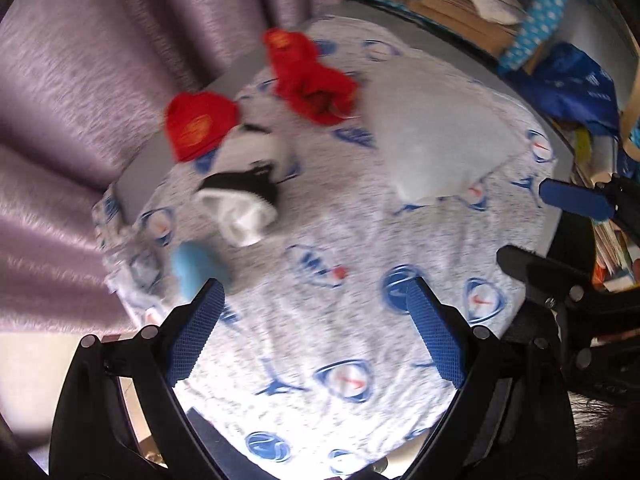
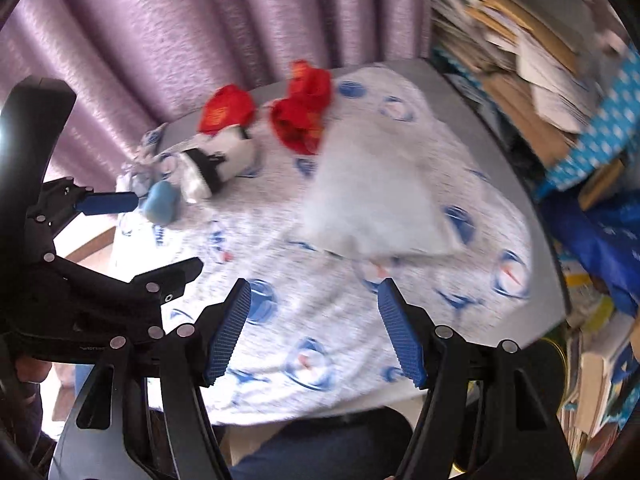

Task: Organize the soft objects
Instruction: 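Move both tools back over the bed, then grasp the crumpled grey paper with the left tool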

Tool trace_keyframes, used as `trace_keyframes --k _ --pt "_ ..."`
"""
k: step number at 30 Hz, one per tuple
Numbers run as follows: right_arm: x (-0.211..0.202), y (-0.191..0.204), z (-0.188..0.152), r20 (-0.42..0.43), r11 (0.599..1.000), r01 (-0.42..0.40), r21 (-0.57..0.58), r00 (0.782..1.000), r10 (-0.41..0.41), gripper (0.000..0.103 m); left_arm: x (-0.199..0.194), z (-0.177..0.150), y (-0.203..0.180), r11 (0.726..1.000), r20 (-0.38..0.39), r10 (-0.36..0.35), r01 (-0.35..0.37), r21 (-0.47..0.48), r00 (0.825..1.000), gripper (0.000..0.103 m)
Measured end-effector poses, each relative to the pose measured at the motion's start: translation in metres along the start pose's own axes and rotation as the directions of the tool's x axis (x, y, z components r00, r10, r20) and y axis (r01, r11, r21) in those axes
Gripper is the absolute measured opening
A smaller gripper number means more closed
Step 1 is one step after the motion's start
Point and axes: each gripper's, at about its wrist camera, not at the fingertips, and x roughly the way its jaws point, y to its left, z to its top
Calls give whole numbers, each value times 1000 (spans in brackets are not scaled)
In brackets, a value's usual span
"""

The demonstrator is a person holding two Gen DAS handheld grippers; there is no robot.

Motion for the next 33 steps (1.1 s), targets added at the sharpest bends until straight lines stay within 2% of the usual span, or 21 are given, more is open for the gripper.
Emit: trace_keyframes --k 3,8,16,23,28,33 --pt "6 21 7 -1 1000 6 -24 1000 -6 63 -1 -9 21 999 0 28 -28 -26 1000 90" --pt "15 50 15 -10 999 13 -42 1000 -13 68 -1 -20 51 998 2 33 -33 -61 999 90" --pt "26 89 27 -9 997 36 -66 999 -37 70 2 -33 90 995 -4 55 -55 -80 998 90" --pt "42 120 31 -24 997 29 -72 999 -31 73 15 -47 125 997 -30 41 -43 -63 999 90" --pt "58 142 29 -44 997 15 -73 999 -18 76 28 -52 156 999 -54 -10 7 -52 998 90" --pt "65 152 28 -45 996 48 -73 998 -51 76 50 -48 165 1000 -79 19 -17 23 997 90"
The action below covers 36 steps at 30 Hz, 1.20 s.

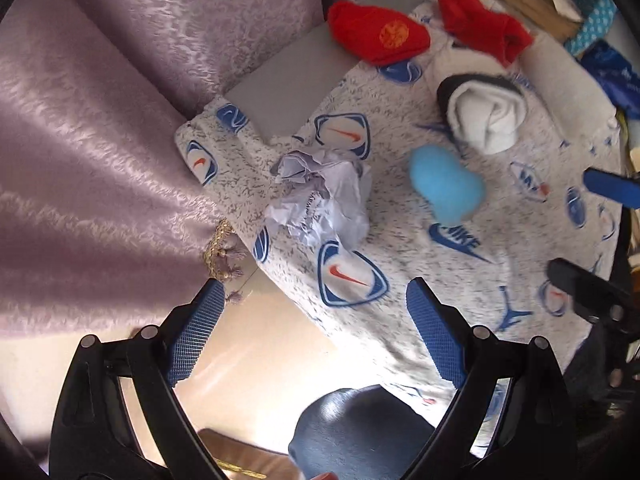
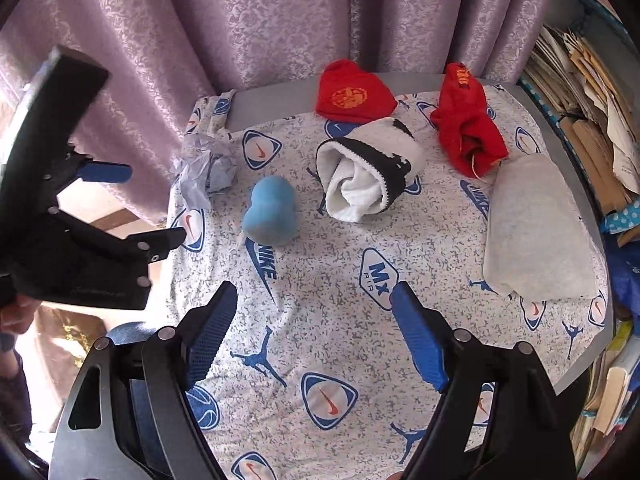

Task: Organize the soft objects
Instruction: 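Grasp the crumpled grey paper with the left tool, then grasp the blue sponge with the right tool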

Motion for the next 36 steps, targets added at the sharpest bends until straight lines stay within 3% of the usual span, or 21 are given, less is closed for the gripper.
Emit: trace_keyframes --k 12,13,17,18,20,29,32,36 --pt "19 17 10 -10 1000 -13 12 1000 13 76 39 31 0 996 8 20 -21 89 1000 94" --pt "20 18 11 -12 1000 -15 10 1000 15 76 37 32 0 996 29 15 -18 92 999 89" --pt "33 23 15 -27 1000 -20 16 999 20 76 32 33 -4 993 50 -18 12 118 999 47" --pt "36 24 17 -31 1000 -24 20 999 25 76 31 33 -6 992 57 -10 3 122 998 46" --pt "42 26 20 -35 999 -31 17 999 31 76 30 32 -8 991 78 22 -31 127 997 44" --pt "71 31 37 -45 999 -35 19 998 36 75 31 33 4 993 76 -32 24 111 997 44" --pt "81 34 41 -57 999 -52 11 997 52 71 31 29 7 993 82 -37 27 117 996 44" --pt "88 42 47 -22 997 13 -74 1000 -14 62 29 29 15 993 79 -53 44 113 995 44"
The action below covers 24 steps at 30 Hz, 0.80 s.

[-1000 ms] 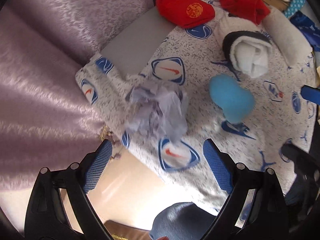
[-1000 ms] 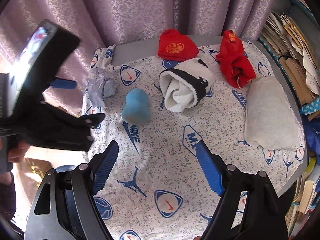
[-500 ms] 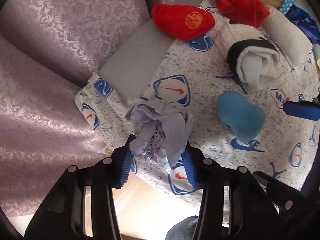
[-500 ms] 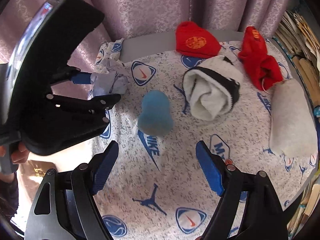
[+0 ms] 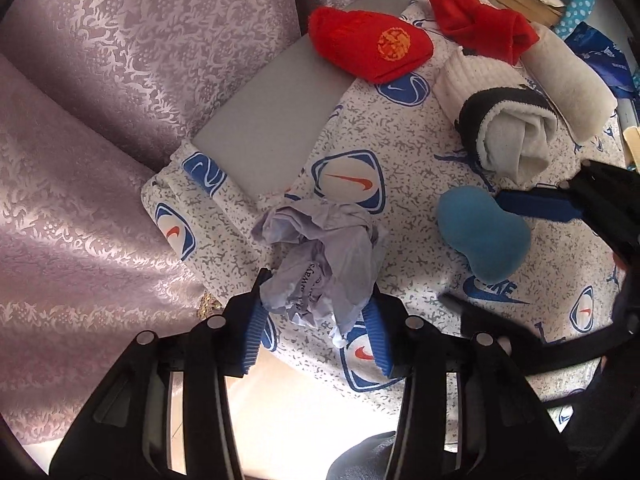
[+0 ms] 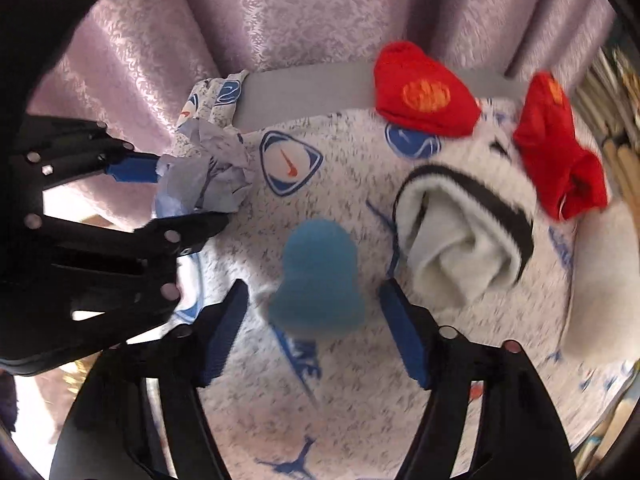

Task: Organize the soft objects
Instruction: 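Grasp the blue sponge with the right tool, then carry the grey paper and blue sponge over the black bin with both tools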

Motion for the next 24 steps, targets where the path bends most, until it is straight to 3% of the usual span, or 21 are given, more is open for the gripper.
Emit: trace_keyframes --k 3,11,18,24 --pt "-1 1 4 12 999 8 -41 1000 -8 36 3 0 5 1000 2 -9 9 0 1000 43" --pt "-23 -22 -7 -24 989 -135 55 990 137 35 -7 -2 5 1000 15 13 -13 -3 1000 42" --pt "-49 -31 -20 -43 994 -102 29 994 103 36 -33 -1 -18 999 27 40 -40 26 999 43" --pt "-75 -60 -46 -29 997 -74 36 997 75 36 -49 3 -60 995 53 40 -44 88 998 43"
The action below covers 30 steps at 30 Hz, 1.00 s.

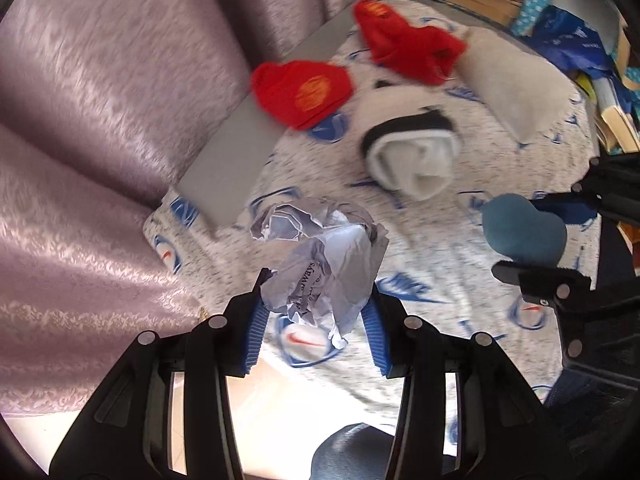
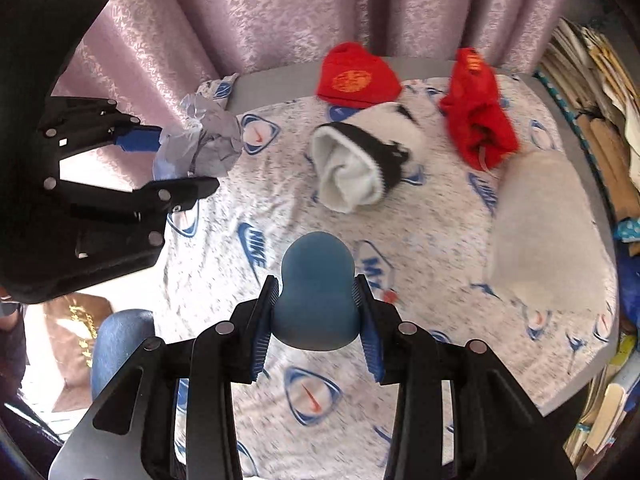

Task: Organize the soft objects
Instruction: 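Carry the grey paper and blue sponge over the black bin with both tools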

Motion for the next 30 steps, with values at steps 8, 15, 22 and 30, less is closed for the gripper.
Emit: trace_keyframes --k 8,15,22,30 --pt "-27 -43 -22 16 998 30 52 999 -31 36 -16 23 -53 997 21 -23 21 80 1000 43" --pt "-54 -82 -48 43 991 61 123 997 -67 36 -23 51 -100 988 26 -49 45 150 998 43" --pt "-71 -121 -69 61 980 70 187 995 -83 36 -23 72 -141 977 12 -72 68 200 997 43" --pt "-91 -157 -88 90 964 74 254 991 -100 36 -28 96 -183 965 8 -77 72 254 997 43"
